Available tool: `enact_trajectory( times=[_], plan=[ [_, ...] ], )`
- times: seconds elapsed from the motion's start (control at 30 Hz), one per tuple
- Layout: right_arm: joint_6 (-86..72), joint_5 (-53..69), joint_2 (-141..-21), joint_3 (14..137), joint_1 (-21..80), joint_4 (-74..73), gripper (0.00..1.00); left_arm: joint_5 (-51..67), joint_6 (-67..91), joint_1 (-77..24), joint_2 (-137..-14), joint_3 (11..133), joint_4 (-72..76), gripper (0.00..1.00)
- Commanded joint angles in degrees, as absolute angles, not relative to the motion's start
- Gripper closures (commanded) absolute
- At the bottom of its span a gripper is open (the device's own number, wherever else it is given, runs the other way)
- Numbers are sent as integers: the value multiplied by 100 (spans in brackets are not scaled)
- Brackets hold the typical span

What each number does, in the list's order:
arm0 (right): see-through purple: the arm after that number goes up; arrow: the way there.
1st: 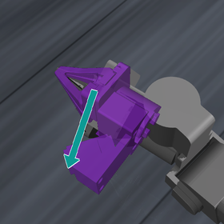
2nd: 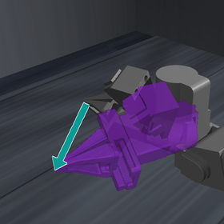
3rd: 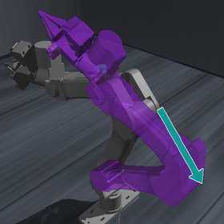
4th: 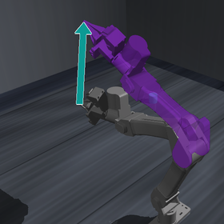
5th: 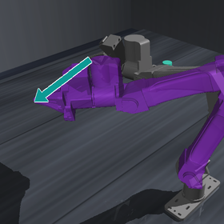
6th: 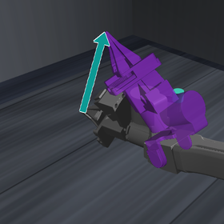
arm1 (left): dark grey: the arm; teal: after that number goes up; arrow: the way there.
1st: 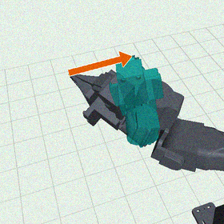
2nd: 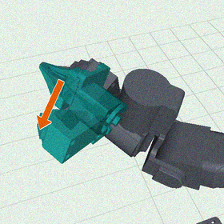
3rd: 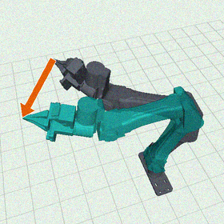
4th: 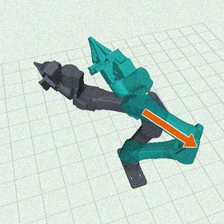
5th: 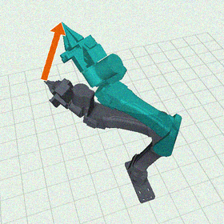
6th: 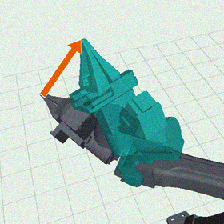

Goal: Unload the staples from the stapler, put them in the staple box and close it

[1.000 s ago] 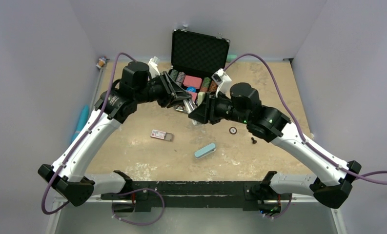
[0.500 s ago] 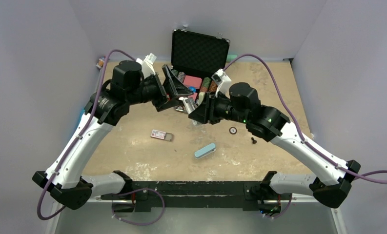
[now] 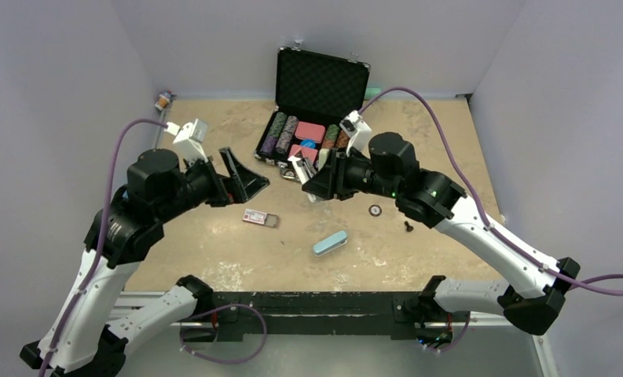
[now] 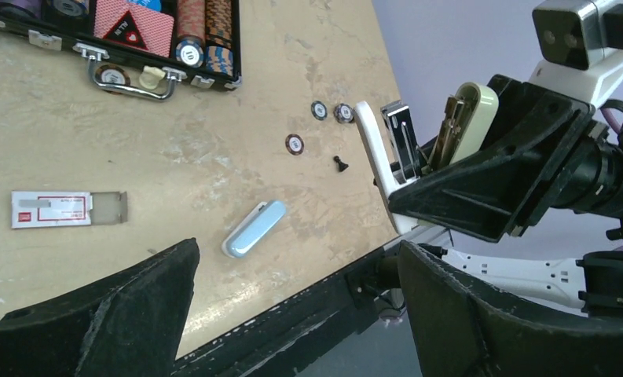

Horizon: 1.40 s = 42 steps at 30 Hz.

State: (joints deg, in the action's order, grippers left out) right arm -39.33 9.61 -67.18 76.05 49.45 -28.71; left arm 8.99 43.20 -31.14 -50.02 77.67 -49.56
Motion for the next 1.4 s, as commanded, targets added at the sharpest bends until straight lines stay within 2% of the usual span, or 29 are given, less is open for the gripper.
enact_trajectory(
  times=[0.0, 0.13, 0.37, 0.5, 0.7, 0.97, 1.1, 1.37],
  plan=[
    [-4080, 1257, -6811, 7775, 4944, -2294, 100, 663, 3717, -3068, -4836, 7807, -5131, 0],
    [-4117, 1519, -6958, 7717, 4946, -1982, 100, 1171, 3543, -3066, -4579, 7704, -5009, 0],
    [-4263, 2005, -7209, 7480, 4926, -1463, 100, 2919, 3770, -3064, -4313, 7115, -4057, 1],
    [-4450, 2348, -7277, 7231, 4844, -1085, 100, 2994, 4168, -3053, -4104, 6774, -3638, 3],
    [-4798, 2912, -7129, 6623, 4698, -269, 100, 3275, 4734, -3039, -4137, 6459, -2949, 18],
    [-5392, 3564, -6743, 6324, 4542, 720, 100, 3592, 4680, -2965, -4525, 6684, -2683, 23],
    [-5647, 3891, -6542, 6070, 4303, 1105, 100, 3987, 4635, -2630, -4752, 6927, -2722, 22],
    [-5924, 4299, -6476, 6064, 4140, 1451, 100, 4582, 5150, -2347, -5050, 6925, -1738, 18]
  ],
)
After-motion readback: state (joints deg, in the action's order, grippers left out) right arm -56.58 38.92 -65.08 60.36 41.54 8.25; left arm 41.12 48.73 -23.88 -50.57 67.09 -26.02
